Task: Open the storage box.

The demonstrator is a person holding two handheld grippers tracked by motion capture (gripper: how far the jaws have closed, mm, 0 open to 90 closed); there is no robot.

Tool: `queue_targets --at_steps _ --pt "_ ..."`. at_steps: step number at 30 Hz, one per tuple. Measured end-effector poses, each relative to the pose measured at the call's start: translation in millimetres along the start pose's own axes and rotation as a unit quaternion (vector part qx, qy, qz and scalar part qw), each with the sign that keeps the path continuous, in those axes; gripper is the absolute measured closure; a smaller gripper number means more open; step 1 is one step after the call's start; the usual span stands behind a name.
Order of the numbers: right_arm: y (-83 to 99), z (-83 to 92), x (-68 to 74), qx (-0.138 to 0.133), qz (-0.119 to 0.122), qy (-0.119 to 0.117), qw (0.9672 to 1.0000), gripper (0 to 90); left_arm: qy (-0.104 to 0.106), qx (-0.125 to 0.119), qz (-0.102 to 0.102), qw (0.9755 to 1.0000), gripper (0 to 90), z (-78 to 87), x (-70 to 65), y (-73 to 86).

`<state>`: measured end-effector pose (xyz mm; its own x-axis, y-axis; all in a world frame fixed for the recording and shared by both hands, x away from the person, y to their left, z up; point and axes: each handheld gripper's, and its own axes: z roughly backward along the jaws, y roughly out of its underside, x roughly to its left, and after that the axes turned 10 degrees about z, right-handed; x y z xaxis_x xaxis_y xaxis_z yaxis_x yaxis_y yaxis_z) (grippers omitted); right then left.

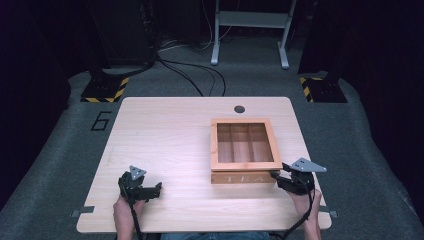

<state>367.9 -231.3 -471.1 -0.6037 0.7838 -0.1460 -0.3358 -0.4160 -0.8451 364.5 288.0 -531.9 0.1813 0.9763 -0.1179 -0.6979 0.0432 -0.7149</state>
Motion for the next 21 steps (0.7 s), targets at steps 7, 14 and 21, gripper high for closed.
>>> queue_targets --at_steps 7,14,21 --pt "-7.3 2.1 -1.6 -0.023 0.002 0.017 0.9996 47.7 0.001 0.003 -0.001 1.0 0.4 0.5 0.0 -0.2" --pt "-16.8 0.9 -5.5 -0.032 -0.002 0.024 0.9992 47.8 -0.002 -0.003 -0.001 1.0 0.4 -0.1 -0.5 0.3" --pt "-26.7 1.9 -11.8 -0.045 0.0 0.033 0.9984 47.5 -0.003 -0.004 -0.001 1.0 0.4 -0.1 -0.6 0.3"
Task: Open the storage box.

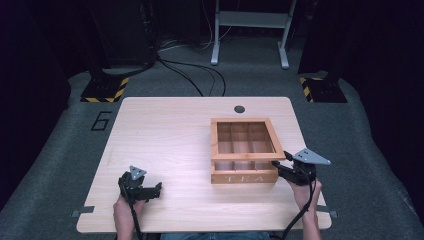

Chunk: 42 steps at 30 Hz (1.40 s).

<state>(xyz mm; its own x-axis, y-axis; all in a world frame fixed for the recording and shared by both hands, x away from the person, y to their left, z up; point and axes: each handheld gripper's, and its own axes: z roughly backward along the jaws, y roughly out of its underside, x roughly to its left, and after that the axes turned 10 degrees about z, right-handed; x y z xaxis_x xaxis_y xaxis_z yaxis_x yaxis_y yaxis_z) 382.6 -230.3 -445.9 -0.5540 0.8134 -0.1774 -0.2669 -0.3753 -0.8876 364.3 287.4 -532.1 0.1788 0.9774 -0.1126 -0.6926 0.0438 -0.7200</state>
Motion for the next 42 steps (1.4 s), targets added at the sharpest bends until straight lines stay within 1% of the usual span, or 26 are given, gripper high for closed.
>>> queue_targets --at_steps 3,8,11,12,15,16,17,19,22,23,24,25,29,30,36,37,42 --pt "-9.7 1.3 -3.3 -0.009 0.005 0.005 0.9999 47.5 0.0 0.0 0.001 1.0 0.4 0.0 -0.2 0.1" --pt "-19.0 0.9 -7.7 -0.023 0.003 0.009 0.9997 47.9 0.001 0.002 0.0 1.0 0.4 0.3 0.0 -0.1" --pt "-26.9 -0.9 -12.2 -0.033 -0.007 0.014 0.9993 48.6 0.001 0.002 -0.001 1.0 0.4 0.3 0.0 -0.1" --pt "-28.0 -1.2 -13.5 -0.035 -0.007 0.013 0.9993 48.6 0.001 0.002 -0.001 1.0 0.4 0.3 0.0 -0.1" --pt "-32.6 -3.2 -17.1 -0.042 -0.018 0.01 0.9989 48.7 0.0 0.001 -0.001 1.0 0.4 0.3 -0.1 -0.1" --pt "-32.6 -3.2 -17.1 -0.042 -0.018 0.01 0.9989 48.7 0.0 0.001 -0.001 1.0 0.4 0.3 -0.1 -0.1" --pt "-35.9 -4.1 -19.2 -0.049 -0.025 0.011 0.9984 49.0 0.0 0.001 -0.001 1.0 0.4 0.3 -0.1 -0.1" --pt "-39.4 -4.8 -21.3 -0.054 -0.024 0.013 0.9982 49.5 0.0 0.001 -0.002 1.0 0.4 0.3 -0.1 -0.1" --pt "-42.8 -5.0 -22.7 -0.056 -0.028 0.014 0.998 50.5 0.0 0.001 -0.002 1.0 0.4 0.4 -0.1 -0.1" --pt "-44.4 -5.8 -23.7 -0.06 -0.028 0.018 0.9977 50.7 -0.001 0.001 -0.003 1.0 0.4 0.4 -0.1 -0.1" --pt "-46.1 -5.7 -24.6 -0.061 -0.029 0.017 0.9976 51.4 0.0 0.0 -0.002 1.0 0.4 0.4 -0.1 -0.1" --pt "-48.5 -6.2 -25.5 -0.062 -0.031 0.022 0.9973 53.6 0.0 0.001 -0.002 1.0 0.4 0.4 -0.1 -0.1" --pt "-52.1 -8.1 -29.4 -0.067 -0.04 0.021 0.9968 55.8 0.0 0.001 -0.002 1.0 0.4 0.4 -0.1 -0.1" --pt "-52.7 -8.3 -31.2 -0.067 -0.037 0.019 0.9969 56.0 0.0 0.0 -0.002 1.0 0.4 0.4 -0.2 -0.1" --pt "-58.3 -10.1 -35.8 -0.069 -0.046 0.016 0.9964 56.2 0.0 0.001 -0.002 1.0 0.4 0.4 -0.1 -0.1" --pt "-60.6 -10.6 -38.2 -0.068 -0.048 0.011 0.9965 56.3 0.0 0.001 -0.002 1.0 0.4 0.4 0.0 -0.1" --pt "-66.7 -12.7 -43.7 -0.07 -0.055 0.007 0.996 56.4 0.001 0.002 -0.001 1.0 0.4 0.3 0.0 -0.1"
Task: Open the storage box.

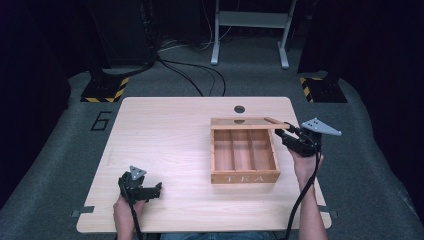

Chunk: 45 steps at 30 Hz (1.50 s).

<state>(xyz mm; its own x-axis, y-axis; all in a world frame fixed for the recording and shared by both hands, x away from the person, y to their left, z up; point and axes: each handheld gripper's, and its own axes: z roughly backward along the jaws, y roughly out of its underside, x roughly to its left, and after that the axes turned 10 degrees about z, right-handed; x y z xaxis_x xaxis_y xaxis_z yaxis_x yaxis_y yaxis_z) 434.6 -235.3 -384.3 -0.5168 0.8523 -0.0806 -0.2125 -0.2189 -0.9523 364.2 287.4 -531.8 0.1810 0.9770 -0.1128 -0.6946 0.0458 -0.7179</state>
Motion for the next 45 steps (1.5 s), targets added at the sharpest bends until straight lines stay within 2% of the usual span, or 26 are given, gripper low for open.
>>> queue_targets --at_steps 5,26,45 --pt "-6.7 -2.8 -3.6 0.003 -0.006 -0.004 1.0 56.7 -0.001 -0.002 0.001 1.0 0.4 -0.3 0.0 0.1" --pt "-29.3 -12.3 -15.6 0.022 -0.007 -0.011 0.9997 58.7 0.003 0.005 0.0 1.0 0.4 0.3 0.6 -0.4" --pt "-34.2 -15.3 -19.1 0.026 -0.005 -0.013 0.9996 59.3 -0.002 -0.004 0.001 1.0 0.4 -0.4 -0.4 0.3"
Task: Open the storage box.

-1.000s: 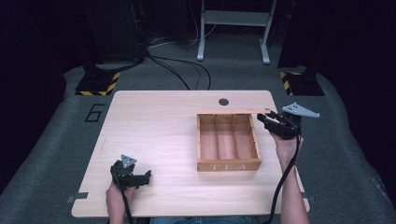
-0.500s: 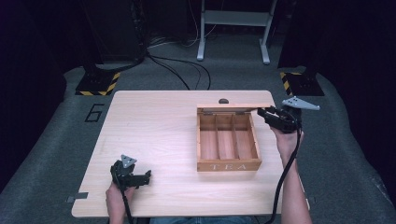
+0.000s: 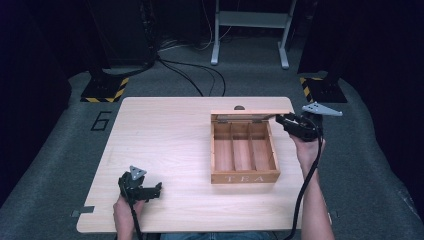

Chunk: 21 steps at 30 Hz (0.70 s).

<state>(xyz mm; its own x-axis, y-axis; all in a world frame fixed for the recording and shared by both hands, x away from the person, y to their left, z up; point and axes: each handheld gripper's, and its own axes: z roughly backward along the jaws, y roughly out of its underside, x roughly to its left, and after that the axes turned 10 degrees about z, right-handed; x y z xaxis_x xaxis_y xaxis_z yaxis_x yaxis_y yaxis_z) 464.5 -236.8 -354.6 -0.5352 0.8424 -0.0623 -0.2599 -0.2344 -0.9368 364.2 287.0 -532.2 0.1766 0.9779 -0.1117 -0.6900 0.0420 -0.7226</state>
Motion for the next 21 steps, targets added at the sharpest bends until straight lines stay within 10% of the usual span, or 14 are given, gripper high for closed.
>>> queue_targets --at_steps 21 --pt "-0.7 -0.1 0.6 0.0 0.003 0.004 1.0 59.6 0.0 0.002 -0.003 1.0 0.4 0.3 0.3 -0.1"
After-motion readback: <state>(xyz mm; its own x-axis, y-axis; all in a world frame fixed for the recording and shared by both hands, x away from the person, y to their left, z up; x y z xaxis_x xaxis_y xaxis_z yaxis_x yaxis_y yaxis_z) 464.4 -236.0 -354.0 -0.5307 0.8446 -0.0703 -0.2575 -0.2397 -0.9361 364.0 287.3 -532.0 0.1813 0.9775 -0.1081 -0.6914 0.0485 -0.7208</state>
